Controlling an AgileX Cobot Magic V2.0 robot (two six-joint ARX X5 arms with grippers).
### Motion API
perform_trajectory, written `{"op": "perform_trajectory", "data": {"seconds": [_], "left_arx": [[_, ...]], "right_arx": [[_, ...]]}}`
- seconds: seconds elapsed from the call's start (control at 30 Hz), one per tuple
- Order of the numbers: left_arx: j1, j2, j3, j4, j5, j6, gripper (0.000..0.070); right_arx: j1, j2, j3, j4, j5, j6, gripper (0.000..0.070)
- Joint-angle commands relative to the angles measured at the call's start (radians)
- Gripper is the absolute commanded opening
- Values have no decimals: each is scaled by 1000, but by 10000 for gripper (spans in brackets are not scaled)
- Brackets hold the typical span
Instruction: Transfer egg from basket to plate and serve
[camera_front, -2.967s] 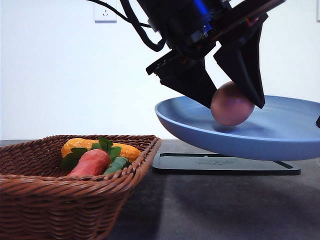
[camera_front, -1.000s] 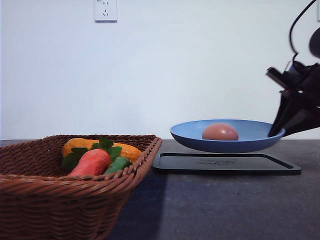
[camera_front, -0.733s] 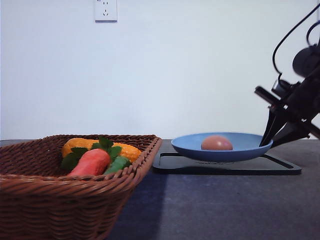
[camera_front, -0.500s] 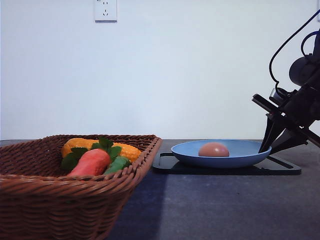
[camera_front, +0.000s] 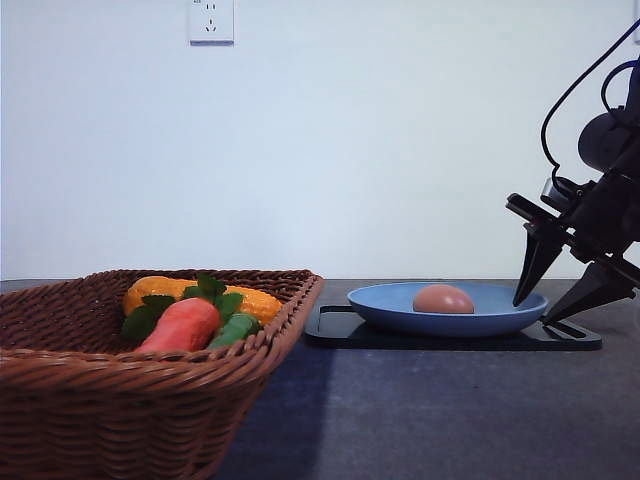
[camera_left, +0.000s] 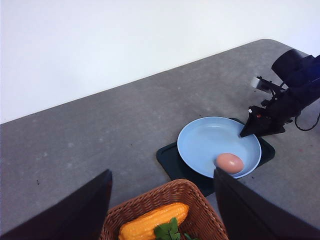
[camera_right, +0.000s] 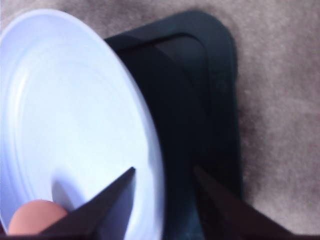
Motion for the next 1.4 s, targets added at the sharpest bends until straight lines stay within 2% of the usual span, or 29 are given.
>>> {"op": "perform_trajectory", "data": {"seconds": [0.0, 0.17, 0.27, 0.37, 0.47, 0.53, 0.67, 0.83, 0.93, 1.07, 1.27, 1.37], "left_arx": [[-7, 14, 20, 10, -5, 5, 409], [-1, 40, 20, 11, -6, 6, 401], [17, 73, 20, 10, -8, 19, 350], [44, 117, 20, 9, -8, 45, 250], [83, 173, 20, 1, -8, 62, 99], [116, 211, 20, -9, -8, 84, 7], [214, 280, 19, -52, -8, 112, 0], [364, 299, -45, -41, 3, 97, 0], [430, 273, -121, -5, 58, 54, 0], [466, 209, -255, 109, 125, -3, 0], [439, 71, -493, 356, 158, -112, 0], [411, 6, -589, 455, 158, -136, 0]], "right_arx": [[-9, 1, 20, -3, -2, -22, 270], [-36, -81, 20, -29, -1, -48, 270], [-44, -160, 20, -55, -1, -75, 265], [-43, -244, 20, -95, -1, -99, 175], [-23, -332, 13, -134, -1, -138, 44], [11, -386, 4, -163, 0, -167, 0], [98, -489, -17, -250, 55, -209, 0], [217, -648, -115, -267, 252, -226, 0], [283, -754, -208, -236, 386, -225, 0], [356, -921, -375, -109, 508, -225, 0], [429, -1150, -638, 134, 602, -222, 0], [445, -1231, -750, 249, 642, -214, 0]]}}
